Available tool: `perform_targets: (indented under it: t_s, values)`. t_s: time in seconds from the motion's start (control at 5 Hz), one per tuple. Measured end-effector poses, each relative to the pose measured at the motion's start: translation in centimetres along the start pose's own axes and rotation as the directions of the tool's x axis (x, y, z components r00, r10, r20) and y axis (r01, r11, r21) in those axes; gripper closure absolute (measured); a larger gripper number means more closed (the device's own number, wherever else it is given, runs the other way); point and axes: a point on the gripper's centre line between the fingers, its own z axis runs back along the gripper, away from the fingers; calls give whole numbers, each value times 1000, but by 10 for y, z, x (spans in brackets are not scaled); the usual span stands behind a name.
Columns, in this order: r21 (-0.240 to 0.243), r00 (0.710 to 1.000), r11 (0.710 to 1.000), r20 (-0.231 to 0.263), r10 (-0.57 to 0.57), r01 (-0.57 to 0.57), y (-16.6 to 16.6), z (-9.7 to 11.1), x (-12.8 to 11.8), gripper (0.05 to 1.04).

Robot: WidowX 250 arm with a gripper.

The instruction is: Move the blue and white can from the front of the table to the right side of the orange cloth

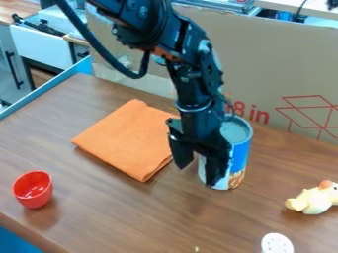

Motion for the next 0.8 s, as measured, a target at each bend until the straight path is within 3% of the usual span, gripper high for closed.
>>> perform_targets:
  t_s: [0.2,0.6,0.8]
  values:
    - [30,1000,1000,15,-5,5,3,15,-6,81]
    - [116,993,986,-50,-111,117,-25,87,-77,81]
    - [109,984,984,-117,-131,144,-42,90,-95,81]
